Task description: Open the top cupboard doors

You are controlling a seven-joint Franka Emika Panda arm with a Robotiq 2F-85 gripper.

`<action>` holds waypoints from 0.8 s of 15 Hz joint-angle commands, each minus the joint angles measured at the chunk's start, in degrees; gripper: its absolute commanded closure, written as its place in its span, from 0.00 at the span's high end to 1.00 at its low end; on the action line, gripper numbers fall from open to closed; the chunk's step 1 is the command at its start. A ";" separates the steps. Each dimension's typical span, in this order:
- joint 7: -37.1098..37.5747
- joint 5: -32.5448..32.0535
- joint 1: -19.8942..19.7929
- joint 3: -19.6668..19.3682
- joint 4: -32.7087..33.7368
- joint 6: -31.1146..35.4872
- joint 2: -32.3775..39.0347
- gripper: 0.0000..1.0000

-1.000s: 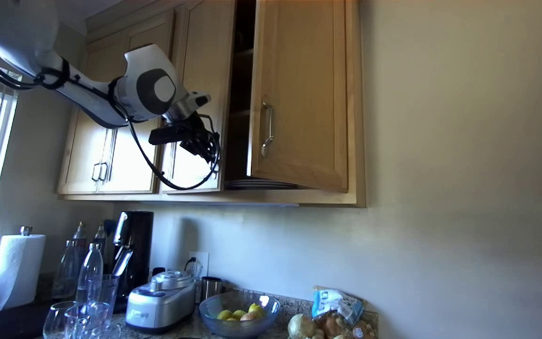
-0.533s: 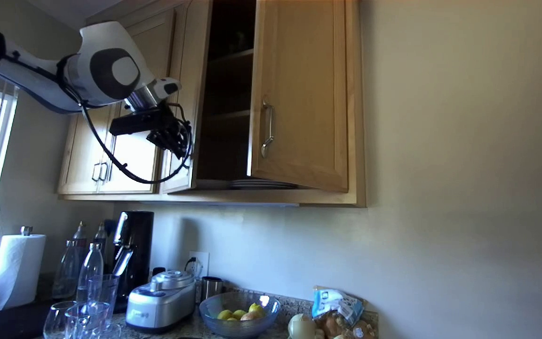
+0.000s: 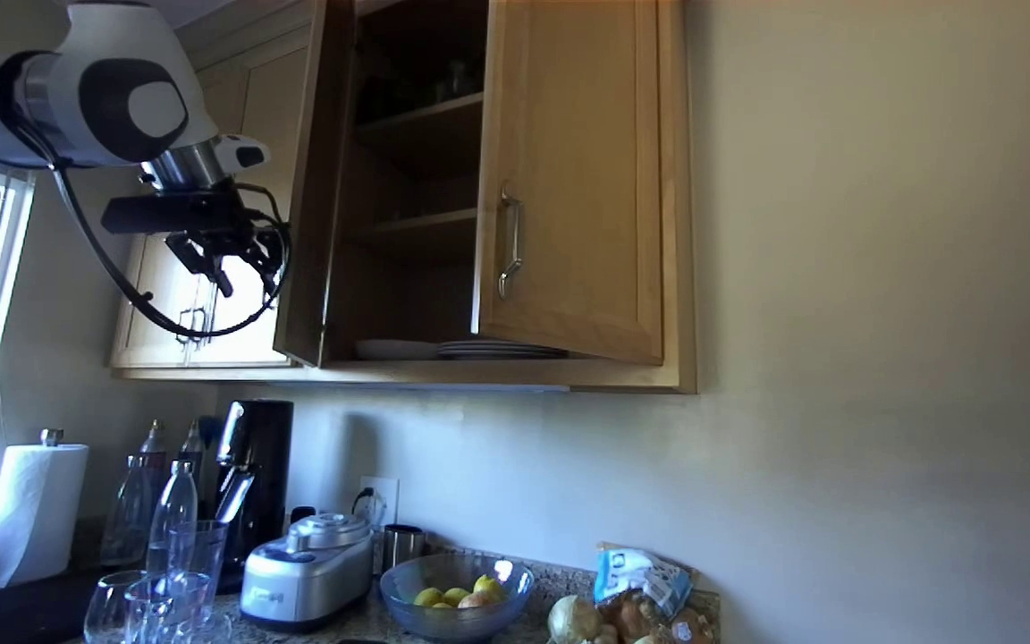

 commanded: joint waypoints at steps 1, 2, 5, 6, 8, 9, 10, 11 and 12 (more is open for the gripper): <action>-7.67 5.80 6.72 -3.74 0.09 -3.57 0.88 0.93; -10.05 7.30 8.06 -5.23 0.46 -5.08 0.55 0.98; -15.00 10.00 8.96 -7.77 1.21 -7.28 -0.82 1.00; -15.05 10.11 8.20 -7.75 1.18 -7.52 -2.22 1.00; -14.41 10.47 7.11 -7.45 1.30 -7.28 -3.52 1.00; -13.75 11.04 7.17 -7.47 1.48 -8.03 -4.15 1.00; -12.67 11.85 7.19 -7.18 1.40 -8.39 -5.03 1.00; -11.86 12.68 7.20 -6.85 1.21 -8.73 -5.97 1.00; -10.86 13.32 6.79 -6.16 0.76 -8.79 -7.05 1.00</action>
